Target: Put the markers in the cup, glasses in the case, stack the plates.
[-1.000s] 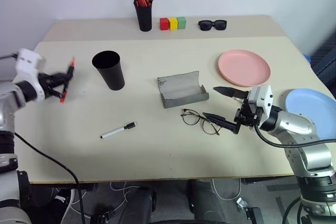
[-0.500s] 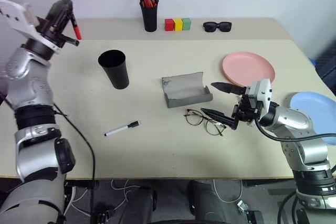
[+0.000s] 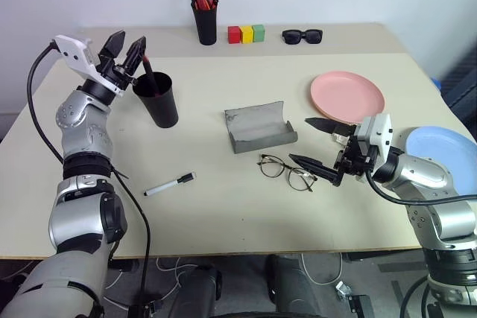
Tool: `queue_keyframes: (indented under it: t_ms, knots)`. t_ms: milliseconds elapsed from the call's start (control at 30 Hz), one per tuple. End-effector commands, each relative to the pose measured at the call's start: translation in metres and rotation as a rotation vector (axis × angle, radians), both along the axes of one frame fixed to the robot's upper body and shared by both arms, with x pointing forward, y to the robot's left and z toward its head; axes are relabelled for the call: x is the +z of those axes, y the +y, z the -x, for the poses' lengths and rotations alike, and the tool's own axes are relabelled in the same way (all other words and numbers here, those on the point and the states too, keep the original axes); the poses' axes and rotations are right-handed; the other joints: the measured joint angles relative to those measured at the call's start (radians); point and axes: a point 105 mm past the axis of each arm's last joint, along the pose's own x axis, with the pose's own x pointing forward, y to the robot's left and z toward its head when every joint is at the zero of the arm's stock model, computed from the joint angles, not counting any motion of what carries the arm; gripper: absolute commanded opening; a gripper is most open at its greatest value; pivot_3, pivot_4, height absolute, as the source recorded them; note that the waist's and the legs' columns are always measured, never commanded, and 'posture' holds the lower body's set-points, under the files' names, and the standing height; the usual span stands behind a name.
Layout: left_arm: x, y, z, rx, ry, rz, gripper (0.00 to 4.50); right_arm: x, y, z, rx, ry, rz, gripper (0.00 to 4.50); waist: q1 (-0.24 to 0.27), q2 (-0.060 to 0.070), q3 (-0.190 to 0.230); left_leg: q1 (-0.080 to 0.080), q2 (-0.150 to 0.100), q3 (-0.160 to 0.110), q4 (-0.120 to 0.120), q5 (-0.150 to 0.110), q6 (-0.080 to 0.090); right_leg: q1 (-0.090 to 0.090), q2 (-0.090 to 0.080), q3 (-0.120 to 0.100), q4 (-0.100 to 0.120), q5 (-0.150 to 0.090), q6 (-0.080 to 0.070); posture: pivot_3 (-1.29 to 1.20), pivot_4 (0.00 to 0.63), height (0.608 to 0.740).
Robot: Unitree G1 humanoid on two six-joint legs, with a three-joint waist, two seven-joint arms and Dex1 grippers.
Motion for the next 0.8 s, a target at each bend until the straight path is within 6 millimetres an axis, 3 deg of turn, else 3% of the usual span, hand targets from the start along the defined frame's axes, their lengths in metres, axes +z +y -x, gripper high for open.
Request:
queue_keyframes:
  t_ms: [33,167,233,300,433,500,600,800]
  knots:
    - [0.022,0.004,0.008,-0.010,-0.060,-0.016,4.44,0.009,0.001,0.003,0.011,-0.046,0.004,4.50,0.000,0.000,0.000,0.000,0.000,0.000,0.000,0.000,0.000,0.000,0.000,0.000,0.000,0.000,0.000,0.00,0.150,0.740]
    - [0.031,-0.008,0.013,-0.092,0.003,-0.050,4.48,0.010,0.003,0.002,0.018,-0.050,0.000,4.50,0.000,0.000,0.000,0.000,0.000,0.000,0.000,0.000,0.000,0.000,0.000,0.000,0.000,0.000,0.000,0.00,0.150,0.740]
    - [0.041,-0.026,0.029,-0.269,0.105,-0.037,4.48,0.012,0.003,0.004,0.034,-0.038,-0.016,4.50,-0.002,0.000,0.000,0.000,0.000,0.000,0.000,0.000,0.000,0.000,0.000,0.000,0.000,0.000,0.000,0.00,0.150,0.740]
    - [0.037,-0.040,0.053,-0.422,0.254,-0.118,4.48,0.014,0.003,0.007,0.048,-0.030,-0.025,4.50,-0.008,0.000,0.000,0.000,0.000,-0.001,0.000,-0.001,0.001,0.000,0.000,0.000,0.000,0.000,0.000,0.00,0.150,0.740]
    - [0.007,-0.036,0.102,-0.583,0.615,-0.272,4.48,0.025,0.001,0.010,0.065,-0.045,-0.087,4.50,-0.032,0.003,0.001,0.001,0.001,0.000,-0.002,-0.002,0.003,-0.001,0.001,0.002,0.001,0.000,0.000,0.00,0.150,0.740]
    - [-0.022,-0.027,0.120,-0.579,0.773,-0.370,4.48,0.031,0.003,0.018,0.098,-0.051,-0.130,4.50,-0.032,0.004,0.001,0.002,0.001,0.000,-0.003,-0.002,0.003,-0.001,0.001,0.002,0.002,-0.001,0.000,0.00,0.150,0.740]
    - [-0.060,-0.015,0.123,-0.458,0.873,-0.505,4.48,0.035,0.004,0.027,0.130,-0.047,-0.152,4.50,-0.026,0.007,0.001,0.003,0.002,0.001,-0.005,-0.002,0.003,-0.001,0.001,0.002,0.001,-0.001,-0.001,0.00,0.150,0.740]
    - [-0.098,-0.020,0.106,-0.336,0.889,-0.558,4.48,0.020,0.003,0.039,0.161,0.027,-0.065,4.50,0.008,0.005,0.002,0.001,0.002,0.000,-0.002,-0.002,0.003,0.001,0.001,0.002,-0.001,-0.001,-0.001,0.00,0.150,0.740]
